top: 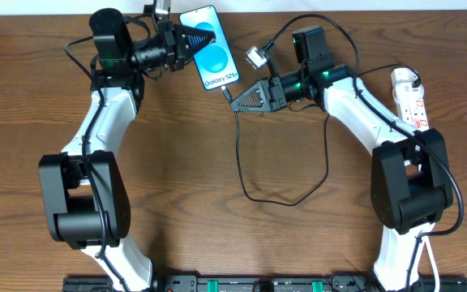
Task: Plug charger to phone and switch on socket
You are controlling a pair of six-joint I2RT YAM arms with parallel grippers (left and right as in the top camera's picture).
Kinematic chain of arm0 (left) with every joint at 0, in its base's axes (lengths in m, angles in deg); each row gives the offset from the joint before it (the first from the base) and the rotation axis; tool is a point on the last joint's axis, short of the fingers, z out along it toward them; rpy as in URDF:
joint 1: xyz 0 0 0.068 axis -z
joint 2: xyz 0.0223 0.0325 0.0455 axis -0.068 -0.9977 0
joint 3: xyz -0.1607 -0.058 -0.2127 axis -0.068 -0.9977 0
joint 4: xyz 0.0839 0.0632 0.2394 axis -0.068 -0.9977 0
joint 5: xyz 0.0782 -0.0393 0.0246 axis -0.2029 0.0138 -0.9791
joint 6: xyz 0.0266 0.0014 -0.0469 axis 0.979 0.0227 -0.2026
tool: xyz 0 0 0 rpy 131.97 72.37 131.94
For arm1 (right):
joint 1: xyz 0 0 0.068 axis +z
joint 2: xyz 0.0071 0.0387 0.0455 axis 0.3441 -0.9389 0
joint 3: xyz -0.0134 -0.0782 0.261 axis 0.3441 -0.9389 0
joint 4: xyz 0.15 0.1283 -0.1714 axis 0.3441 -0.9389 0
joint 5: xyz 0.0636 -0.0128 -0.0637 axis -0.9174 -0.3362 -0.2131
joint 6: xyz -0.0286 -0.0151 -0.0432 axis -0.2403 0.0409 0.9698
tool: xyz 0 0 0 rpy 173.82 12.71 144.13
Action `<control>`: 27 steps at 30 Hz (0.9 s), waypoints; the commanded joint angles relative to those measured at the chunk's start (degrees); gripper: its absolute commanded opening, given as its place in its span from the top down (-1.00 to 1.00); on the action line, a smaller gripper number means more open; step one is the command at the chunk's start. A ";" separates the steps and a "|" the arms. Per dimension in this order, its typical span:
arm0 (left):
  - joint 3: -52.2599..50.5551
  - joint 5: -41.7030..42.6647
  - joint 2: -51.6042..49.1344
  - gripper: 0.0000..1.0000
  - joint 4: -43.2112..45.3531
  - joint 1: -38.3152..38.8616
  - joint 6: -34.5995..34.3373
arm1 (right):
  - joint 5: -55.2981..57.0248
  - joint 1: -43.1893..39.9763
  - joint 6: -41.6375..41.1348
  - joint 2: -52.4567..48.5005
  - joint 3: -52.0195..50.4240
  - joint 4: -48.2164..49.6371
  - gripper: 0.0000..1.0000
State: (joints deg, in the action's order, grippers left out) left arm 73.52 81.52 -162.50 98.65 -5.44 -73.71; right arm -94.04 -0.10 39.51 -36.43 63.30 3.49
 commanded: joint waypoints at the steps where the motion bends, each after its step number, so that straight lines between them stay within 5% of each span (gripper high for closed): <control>1: 1.25 2.64 1.36 0.85 0.63 1.14 0.17 | -0.28 -0.87 -1.70 0.46 0.52 1.31 0.97; 27: 1.14 -5.31 1.36 0.85 0.63 1.14 0.33 | -0.26 -0.87 -2.75 0.46 0.52 2.78 0.98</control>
State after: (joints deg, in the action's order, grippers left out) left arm 73.52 78.50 -162.50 98.59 -4.72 -73.71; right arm -93.82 -0.42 37.11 -36.43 63.30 5.98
